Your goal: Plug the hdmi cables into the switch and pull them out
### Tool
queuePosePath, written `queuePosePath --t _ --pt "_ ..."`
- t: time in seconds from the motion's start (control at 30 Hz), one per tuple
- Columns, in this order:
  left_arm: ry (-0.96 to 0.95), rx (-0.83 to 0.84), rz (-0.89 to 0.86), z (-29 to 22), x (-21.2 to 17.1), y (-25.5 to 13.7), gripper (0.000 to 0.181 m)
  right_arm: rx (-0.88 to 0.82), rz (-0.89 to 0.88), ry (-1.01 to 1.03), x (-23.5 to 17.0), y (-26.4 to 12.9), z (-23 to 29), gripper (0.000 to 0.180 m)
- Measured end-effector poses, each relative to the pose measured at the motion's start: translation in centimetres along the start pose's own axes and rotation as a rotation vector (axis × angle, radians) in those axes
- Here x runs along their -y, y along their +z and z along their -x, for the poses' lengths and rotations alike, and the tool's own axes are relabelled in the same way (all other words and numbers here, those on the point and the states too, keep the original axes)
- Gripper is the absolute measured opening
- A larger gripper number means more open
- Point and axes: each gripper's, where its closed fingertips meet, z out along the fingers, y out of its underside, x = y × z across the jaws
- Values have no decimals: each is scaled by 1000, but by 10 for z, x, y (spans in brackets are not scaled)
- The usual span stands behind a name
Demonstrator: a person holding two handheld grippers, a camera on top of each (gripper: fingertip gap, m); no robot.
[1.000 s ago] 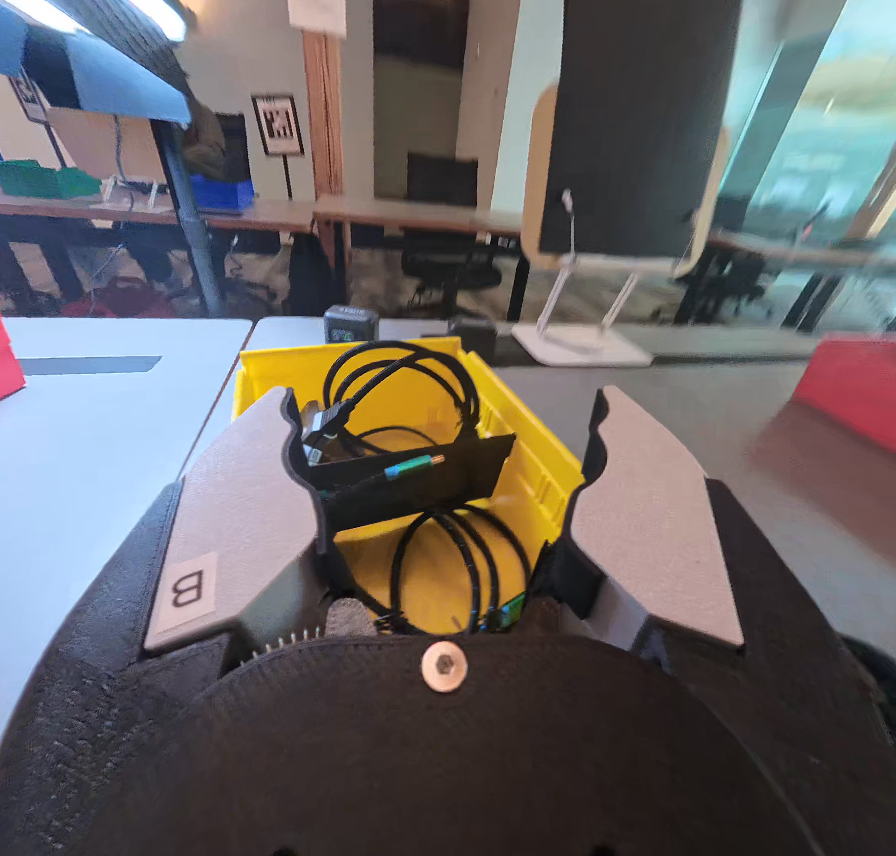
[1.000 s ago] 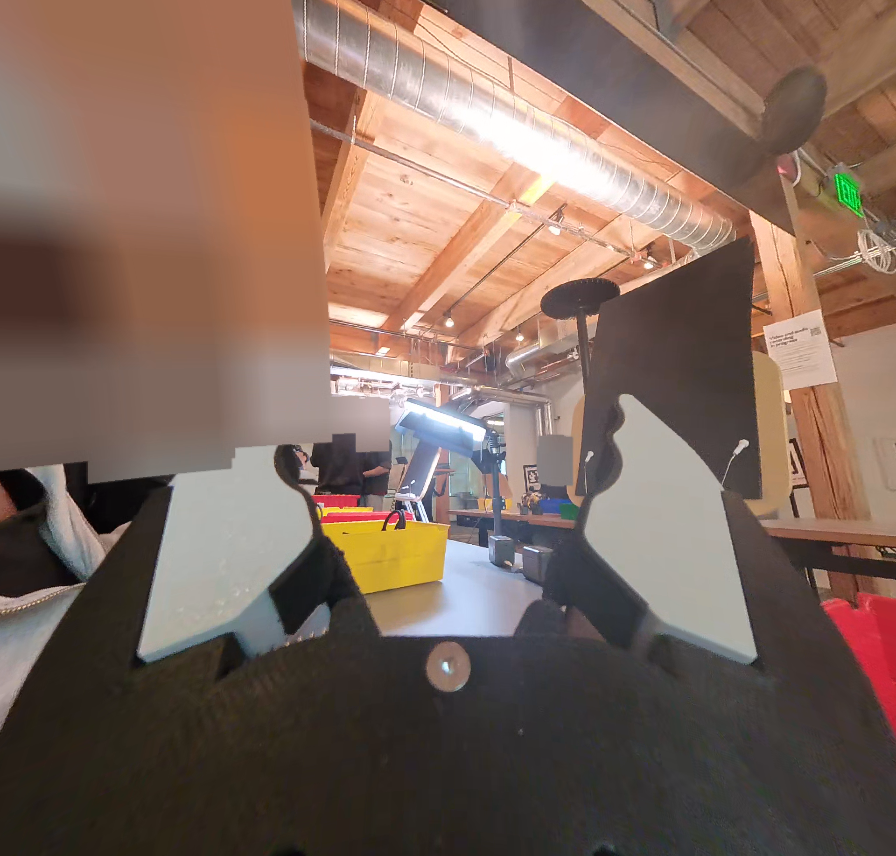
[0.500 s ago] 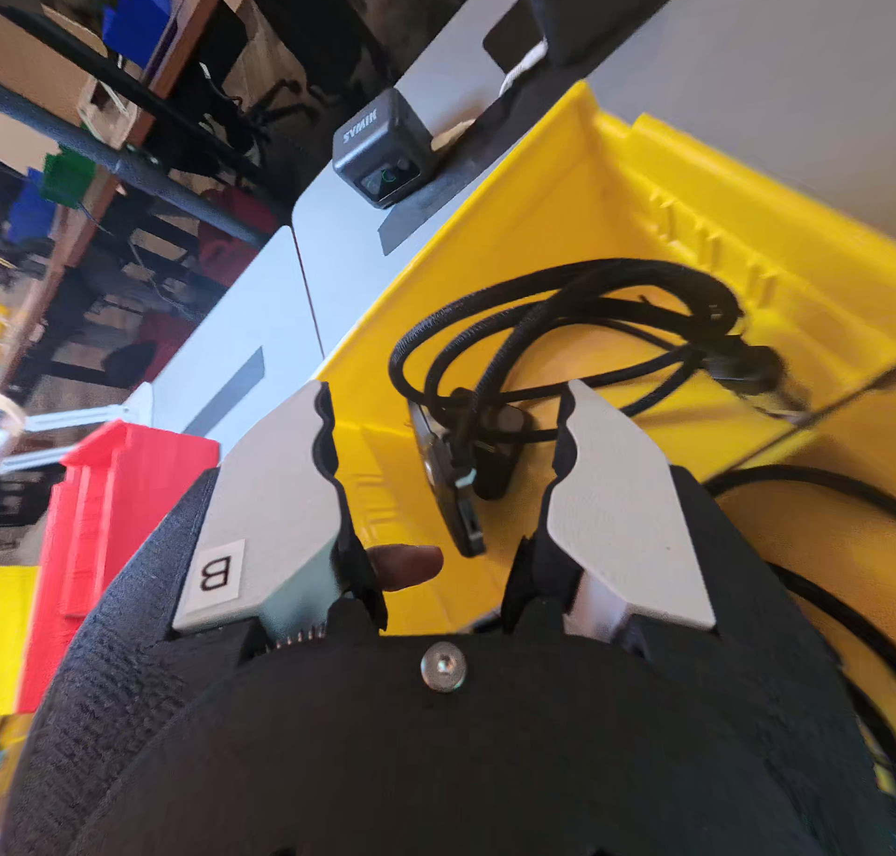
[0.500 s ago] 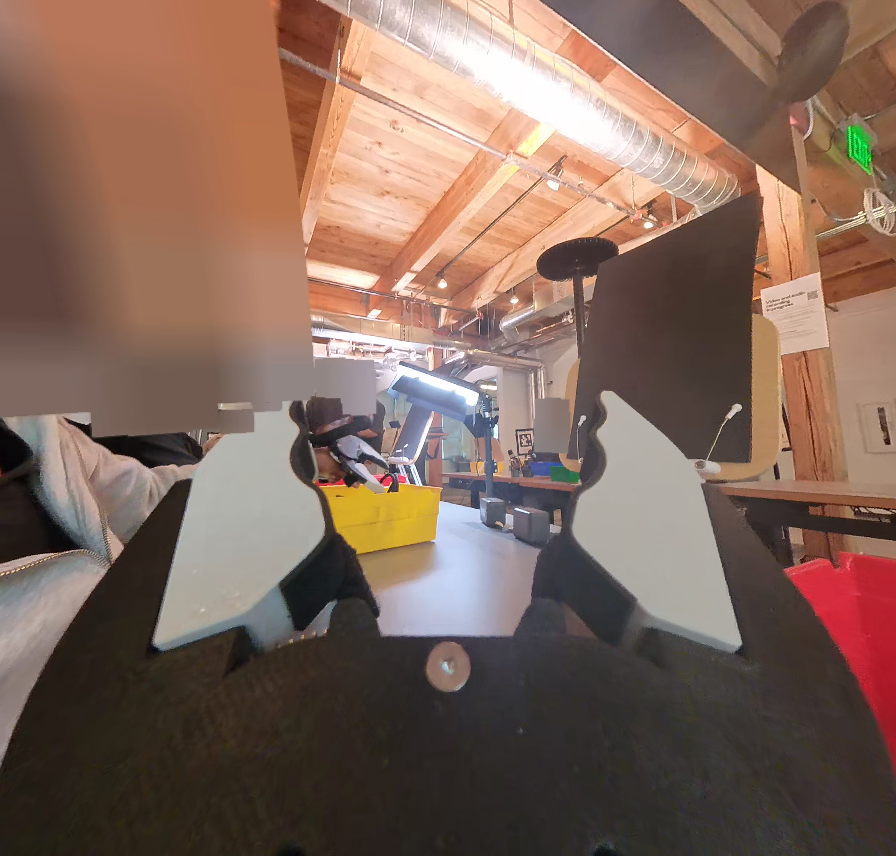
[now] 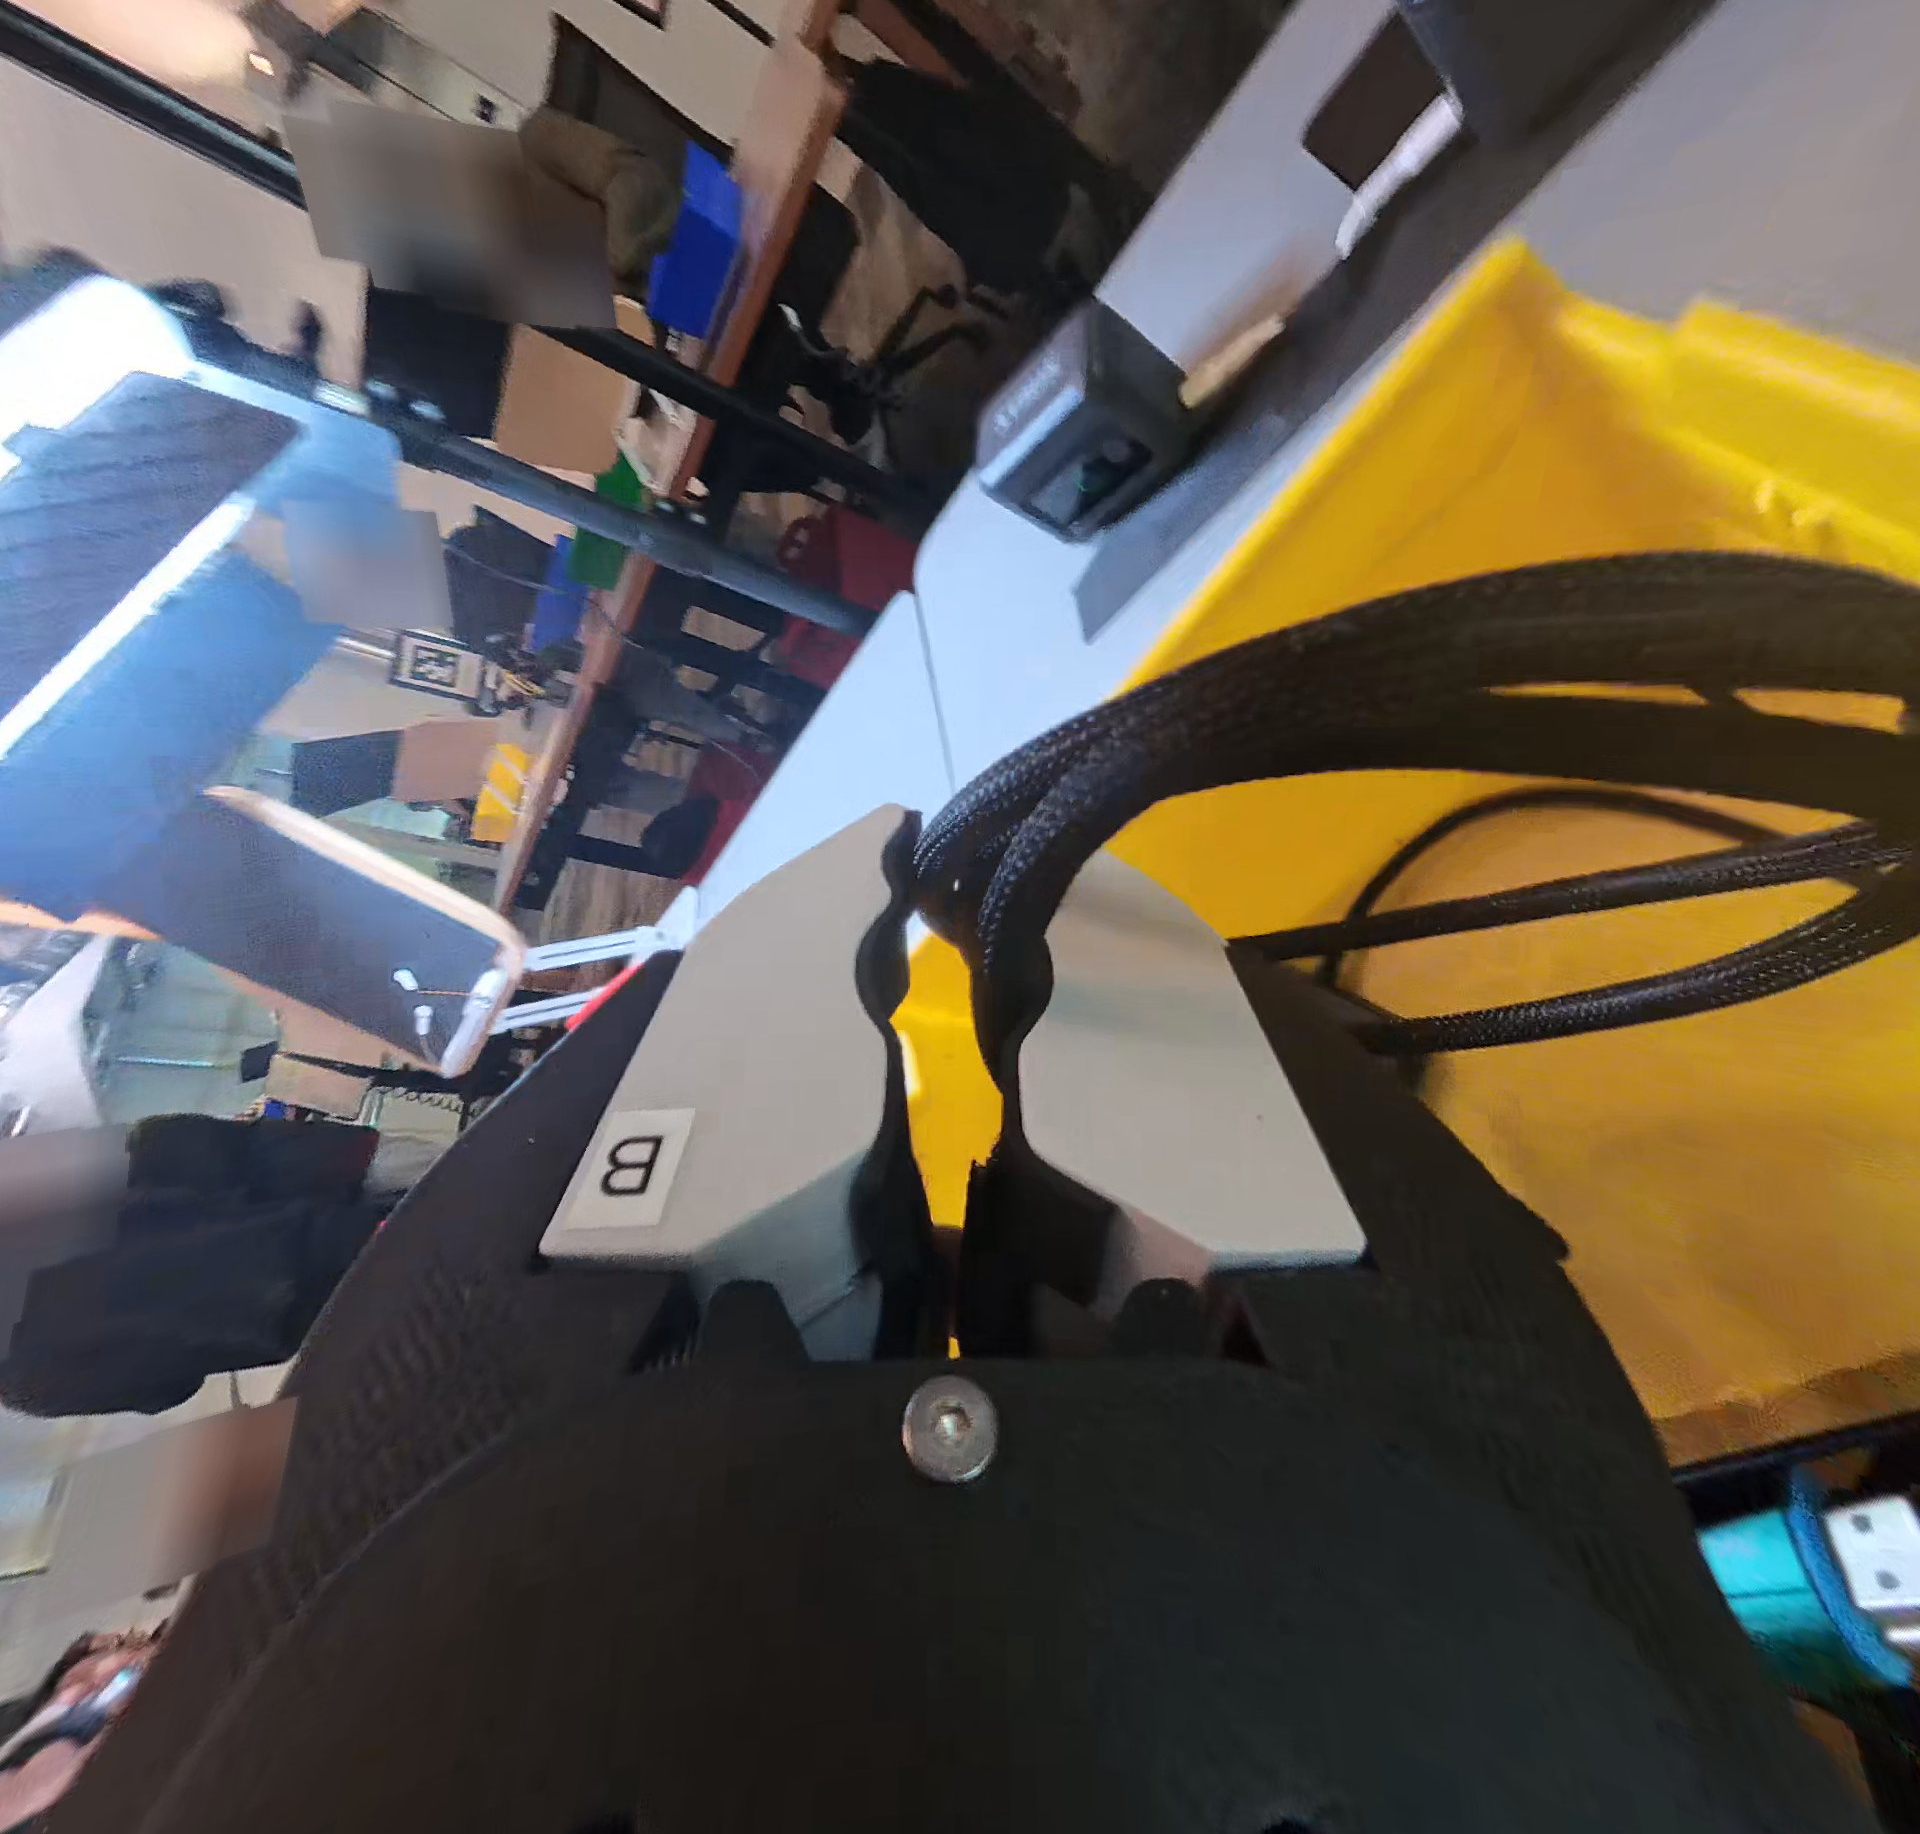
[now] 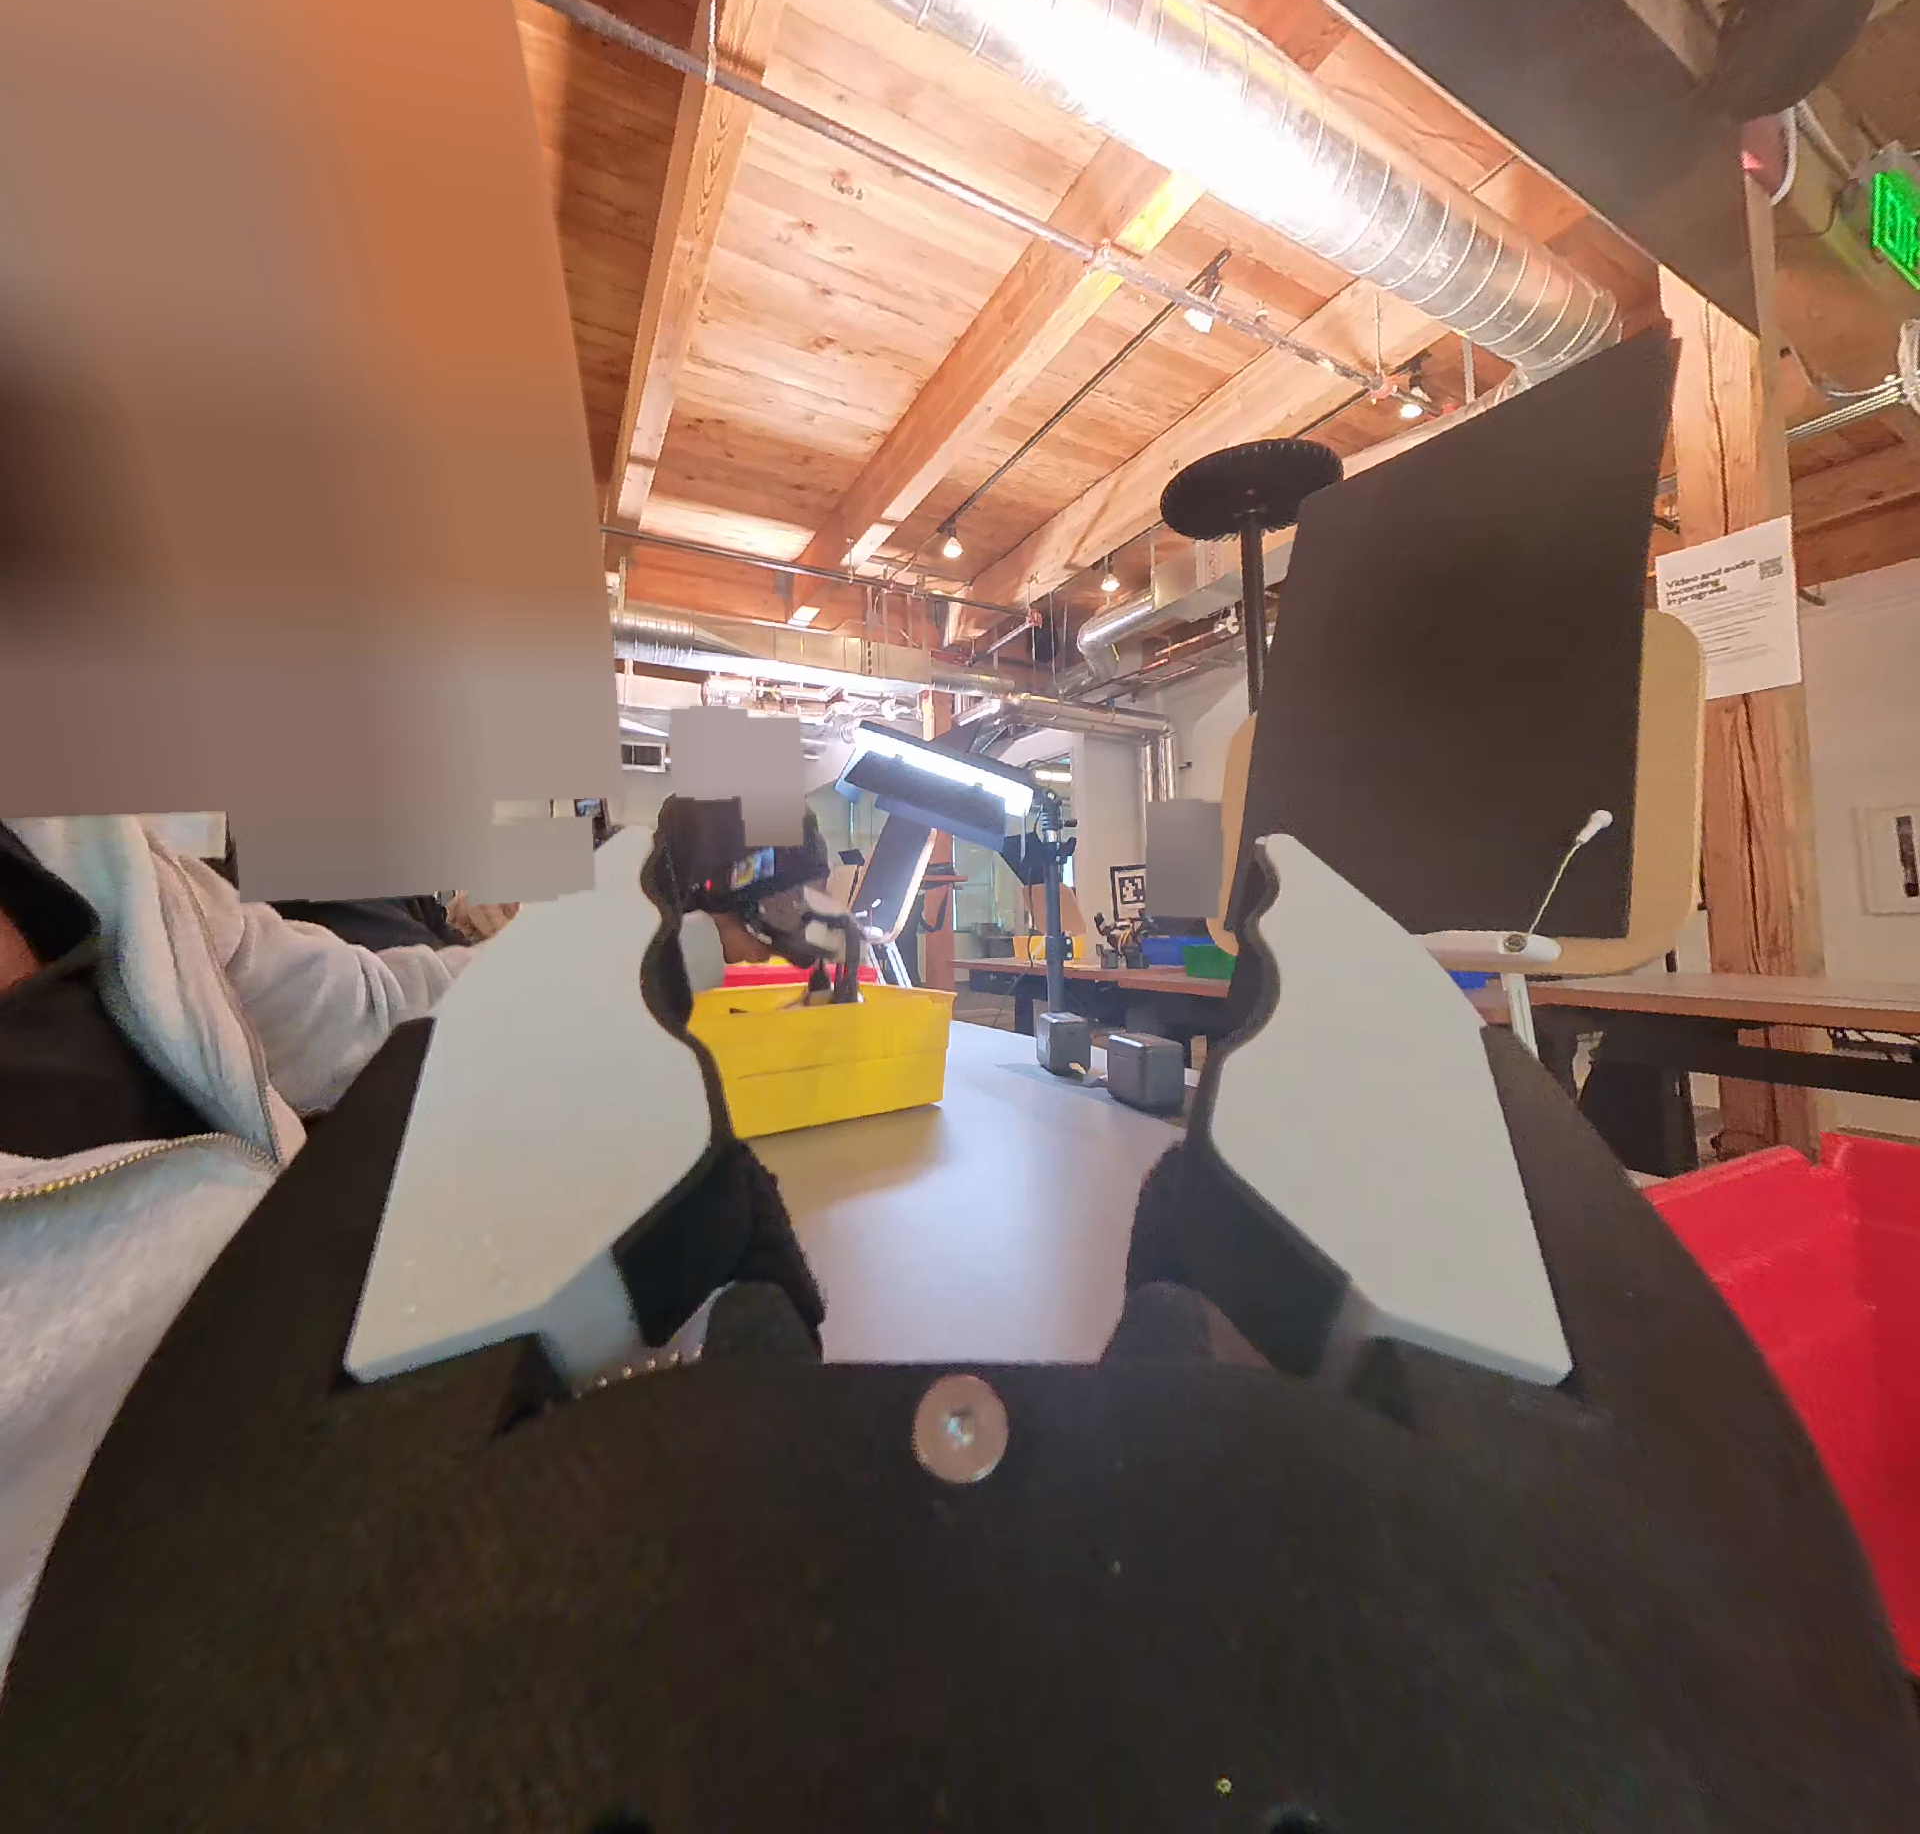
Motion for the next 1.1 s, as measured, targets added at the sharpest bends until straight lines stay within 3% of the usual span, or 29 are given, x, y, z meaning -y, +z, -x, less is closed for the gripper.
queuePosePath --t 0.2,0.33,0.47,0.63,0.77,0.83,0.97,1.1 --pt "-185 147 -229 60 55 -52 9 11 42 -88 -6 13 10 98" --pt "-320 127 -452 78 111 -95 8 61 33 -152 -6 44 27 93" --pt "-364 45 -654 65 178 -139 9 197 129 -201 -24 95 54 97" --pt "-478 -177 -913 8 256 -197 8 326 78 -201 -35 154 78 102" --pt "-653 -439 -1061 -60 296 -226 8 231 10 -167 -72 169 50 108" --pt "-771 -586 -1133 -94 311 -236 8 142 65 -147 -107 160 34 111" --pt "-928 -927 -1145 -162 332 -246 8 81 192 -350 -154 151 35 112" --pt "-1153 -1086 -1170 -182 327 -248 7 112 240 -568 -171 157 50 116"
